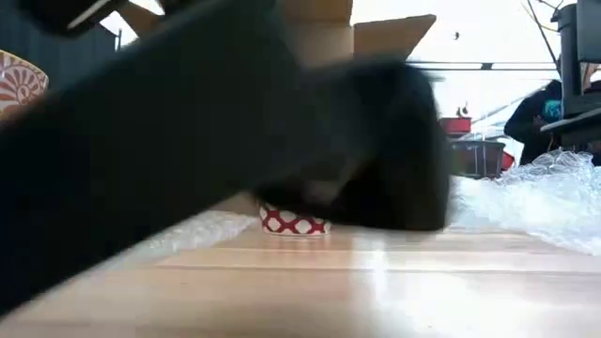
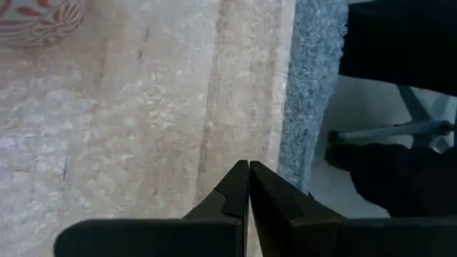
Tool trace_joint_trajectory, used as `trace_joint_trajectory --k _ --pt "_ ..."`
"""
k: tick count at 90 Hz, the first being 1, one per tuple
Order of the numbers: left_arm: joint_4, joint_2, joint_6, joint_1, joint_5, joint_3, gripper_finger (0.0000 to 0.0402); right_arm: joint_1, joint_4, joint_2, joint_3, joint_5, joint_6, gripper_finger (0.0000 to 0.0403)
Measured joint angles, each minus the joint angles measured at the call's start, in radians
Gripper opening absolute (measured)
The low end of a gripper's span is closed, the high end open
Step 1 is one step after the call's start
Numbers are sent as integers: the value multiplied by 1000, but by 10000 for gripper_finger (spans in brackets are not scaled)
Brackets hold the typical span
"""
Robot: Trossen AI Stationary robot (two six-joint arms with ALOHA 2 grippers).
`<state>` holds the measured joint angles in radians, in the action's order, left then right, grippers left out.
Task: Wrap mug
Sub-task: Wrap the yellow mug with bubble wrap
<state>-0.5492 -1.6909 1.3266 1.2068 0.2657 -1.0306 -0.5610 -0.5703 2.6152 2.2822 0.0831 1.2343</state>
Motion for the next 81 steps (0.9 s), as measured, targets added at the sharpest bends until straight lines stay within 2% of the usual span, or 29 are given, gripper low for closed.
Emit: trace_joint_trajectory --k 31,53,81 --pt "2 3 0 0 2 0 0 21 390 -1 -2 14 -186 192" --pt "-6 12 -27 0 24 -40 0 29 461 -6 -2 21 -248 192" --pt "-21 102 -106 0 99 -90 0 64 725 -7 -2 56 -249 192"
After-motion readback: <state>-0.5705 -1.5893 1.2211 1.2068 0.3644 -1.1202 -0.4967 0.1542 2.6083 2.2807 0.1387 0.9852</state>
